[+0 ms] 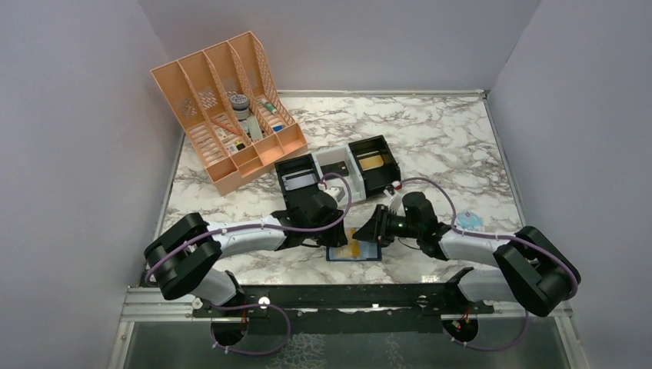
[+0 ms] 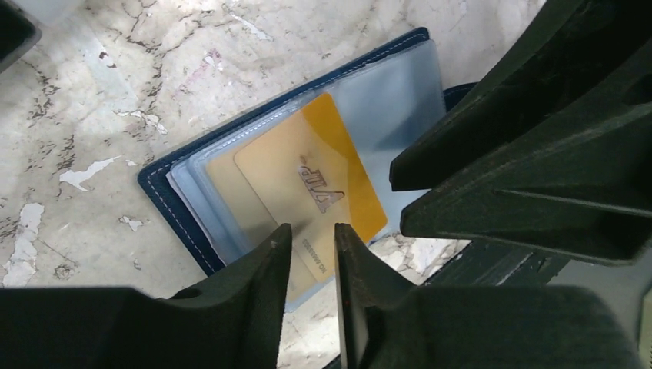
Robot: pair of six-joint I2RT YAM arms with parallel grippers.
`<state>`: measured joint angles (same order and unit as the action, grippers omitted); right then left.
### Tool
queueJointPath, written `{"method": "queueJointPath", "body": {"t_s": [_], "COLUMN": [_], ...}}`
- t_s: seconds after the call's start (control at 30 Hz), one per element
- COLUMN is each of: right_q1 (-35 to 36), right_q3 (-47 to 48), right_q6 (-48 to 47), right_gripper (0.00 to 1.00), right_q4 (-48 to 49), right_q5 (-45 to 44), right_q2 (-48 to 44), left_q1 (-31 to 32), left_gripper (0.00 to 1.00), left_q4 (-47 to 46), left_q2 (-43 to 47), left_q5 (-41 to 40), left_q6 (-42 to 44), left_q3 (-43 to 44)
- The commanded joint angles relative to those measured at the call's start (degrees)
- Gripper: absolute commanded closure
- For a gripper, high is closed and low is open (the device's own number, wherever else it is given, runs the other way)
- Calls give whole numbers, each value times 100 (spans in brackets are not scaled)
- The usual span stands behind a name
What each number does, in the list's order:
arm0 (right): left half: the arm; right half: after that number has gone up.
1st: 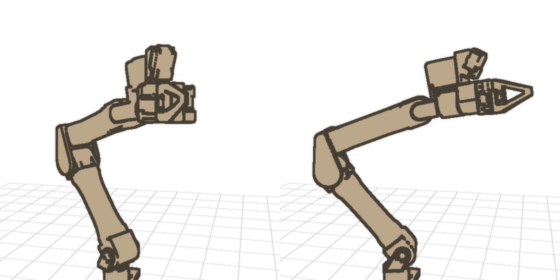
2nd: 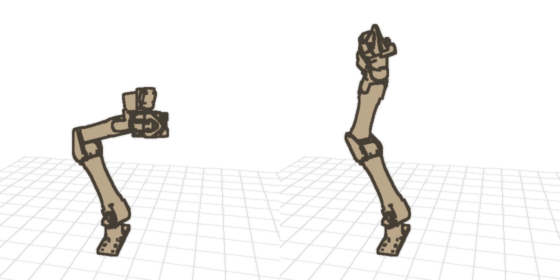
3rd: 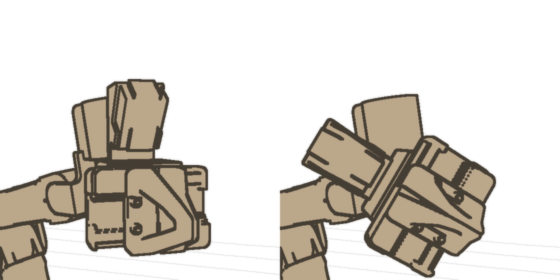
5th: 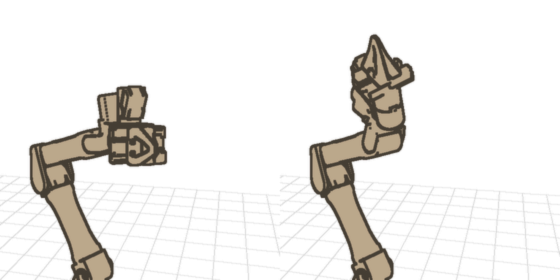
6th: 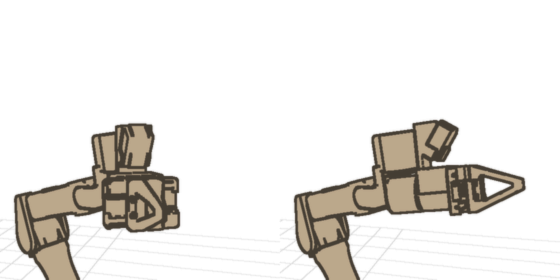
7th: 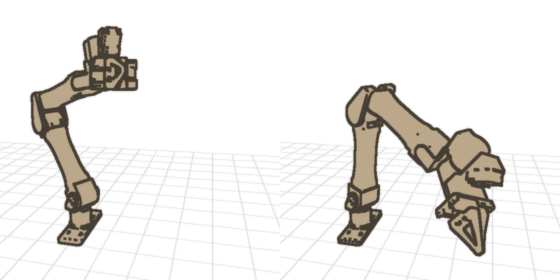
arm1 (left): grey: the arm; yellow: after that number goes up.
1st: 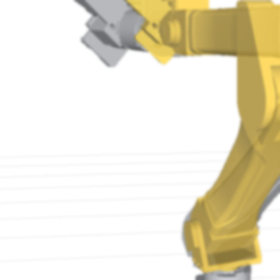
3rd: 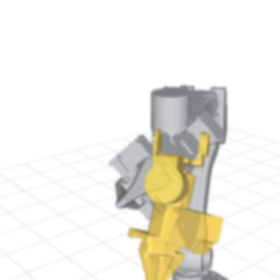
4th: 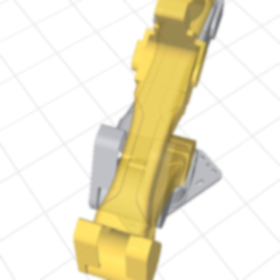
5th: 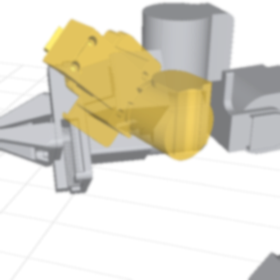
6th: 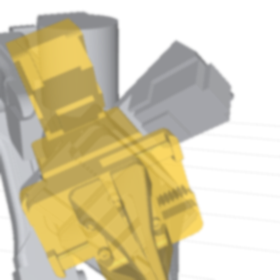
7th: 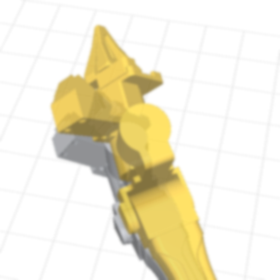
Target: Take the credit cards out of the card holder
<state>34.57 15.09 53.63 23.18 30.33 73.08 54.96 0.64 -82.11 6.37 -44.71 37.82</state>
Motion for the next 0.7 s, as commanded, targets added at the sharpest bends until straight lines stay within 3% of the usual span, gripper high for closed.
{"method": "queueJointPath", "body": {"t_s": [0.0,0.3,0.67], "right_q1": [24,19,24], "right_q3": [282,420,519], "right_q6": [-130,-223,-243], "right_gripper": [69,69,71], "right_q4": [-84,-827,-1388], "right_q5": [30,-269,-914], "right_q2": [250,778,618], "left_q1": [58,129,138], "left_gripper": [74,76,77], "left_q4": [-145,-34,425], "left_q2": [-233,-305,-207], "left_q5": [-416,-638,-874], "left_q6": [-146,-257,-91], "left_q3": [-193,-414,-233]}}
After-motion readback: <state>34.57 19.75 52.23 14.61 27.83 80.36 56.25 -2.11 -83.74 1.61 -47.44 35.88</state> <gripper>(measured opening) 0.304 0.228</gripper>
